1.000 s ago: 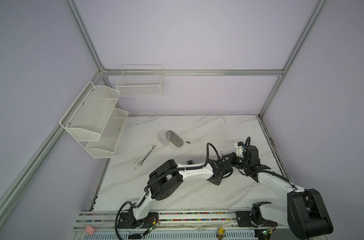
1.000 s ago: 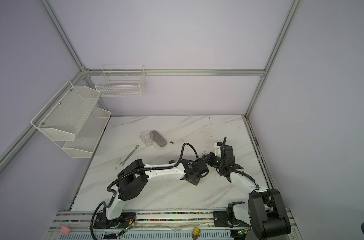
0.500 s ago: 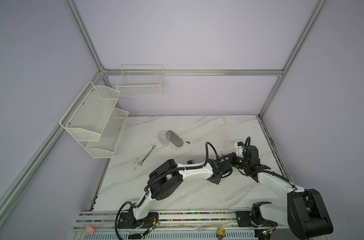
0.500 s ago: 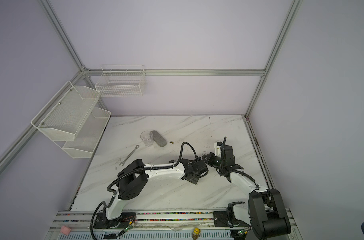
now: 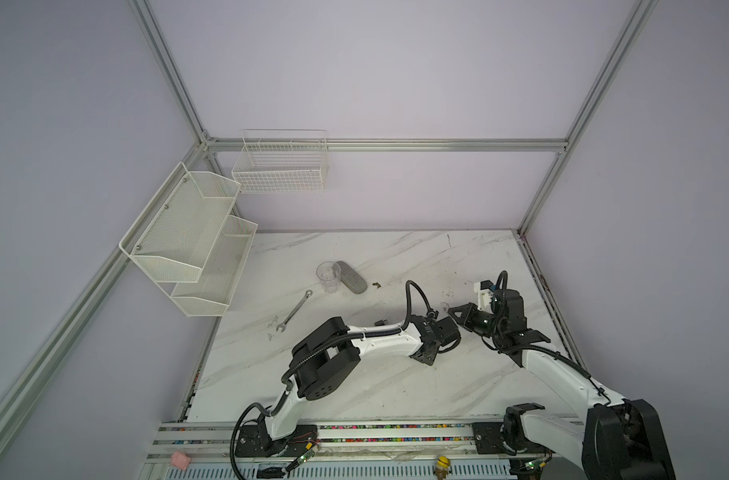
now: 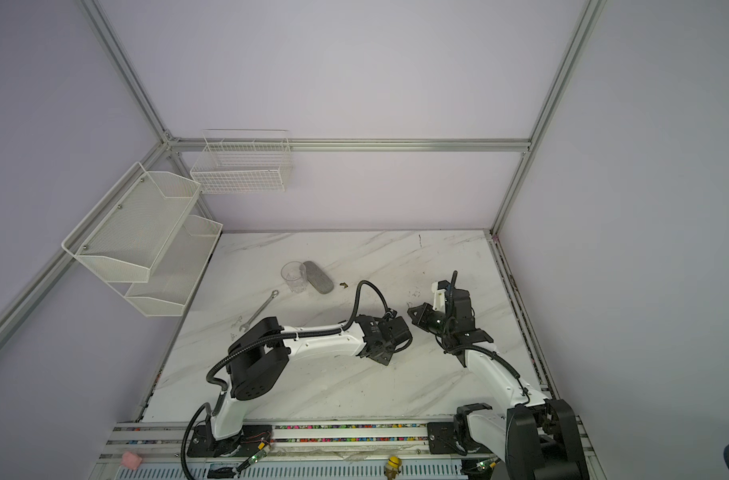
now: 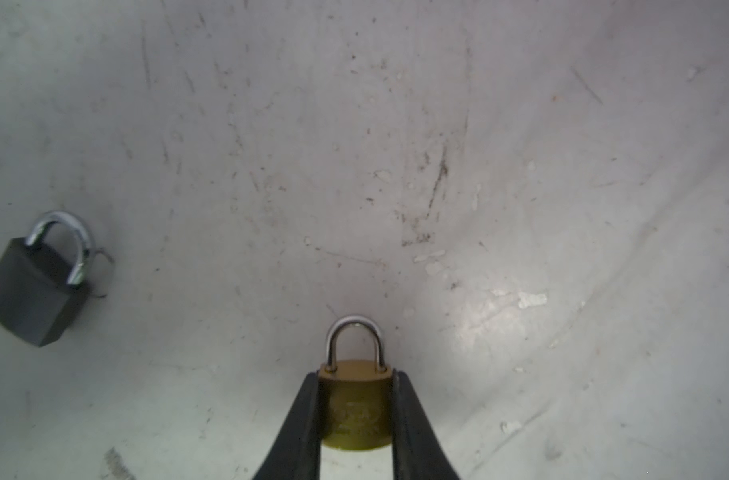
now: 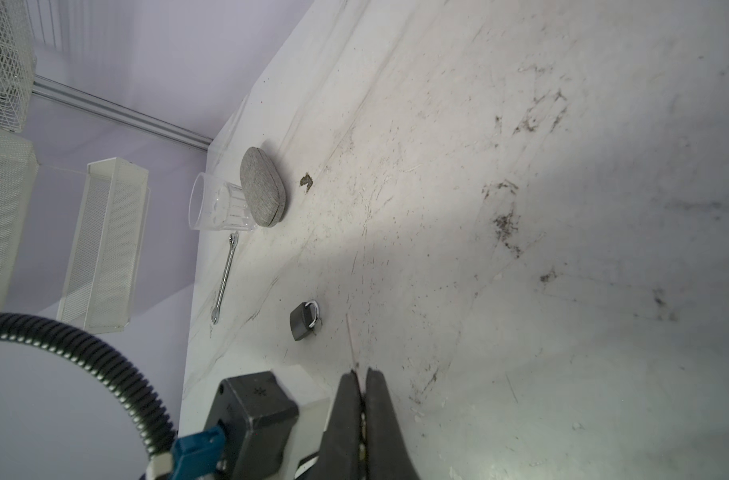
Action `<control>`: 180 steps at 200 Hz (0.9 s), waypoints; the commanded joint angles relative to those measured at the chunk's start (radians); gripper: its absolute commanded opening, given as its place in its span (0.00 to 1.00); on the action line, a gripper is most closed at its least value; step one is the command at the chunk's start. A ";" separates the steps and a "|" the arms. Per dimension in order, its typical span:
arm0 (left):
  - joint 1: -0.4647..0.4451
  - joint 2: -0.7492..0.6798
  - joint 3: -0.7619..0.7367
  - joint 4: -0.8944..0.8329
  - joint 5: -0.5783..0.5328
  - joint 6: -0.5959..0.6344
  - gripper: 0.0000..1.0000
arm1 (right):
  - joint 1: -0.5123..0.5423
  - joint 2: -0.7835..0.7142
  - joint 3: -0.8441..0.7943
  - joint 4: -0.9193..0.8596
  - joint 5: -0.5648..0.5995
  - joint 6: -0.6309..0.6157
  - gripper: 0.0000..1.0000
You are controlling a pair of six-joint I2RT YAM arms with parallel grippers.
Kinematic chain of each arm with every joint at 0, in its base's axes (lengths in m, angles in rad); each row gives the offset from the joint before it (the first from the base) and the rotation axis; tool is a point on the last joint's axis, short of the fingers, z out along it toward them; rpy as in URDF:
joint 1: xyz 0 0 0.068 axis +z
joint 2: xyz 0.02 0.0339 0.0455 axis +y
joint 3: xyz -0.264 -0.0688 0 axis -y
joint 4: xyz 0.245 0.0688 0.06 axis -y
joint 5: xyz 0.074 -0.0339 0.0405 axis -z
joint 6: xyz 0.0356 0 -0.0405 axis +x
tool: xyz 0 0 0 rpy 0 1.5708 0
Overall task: Unlock with the key
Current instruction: 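Lift the brass padlock with the left gripper while the right brings the key closer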
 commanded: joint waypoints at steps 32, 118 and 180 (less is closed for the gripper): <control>0.054 -0.343 -0.159 0.083 -0.040 -0.098 0.00 | -0.005 -0.052 0.085 -0.136 0.069 -0.066 0.00; 0.161 -0.632 -0.286 0.160 -0.147 -0.235 0.00 | 0.173 -0.033 0.121 -0.165 0.271 -0.073 0.00; 0.284 -0.683 -0.309 0.248 -0.049 -0.361 0.00 | 0.451 0.024 0.096 -0.014 0.358 0.001 0.00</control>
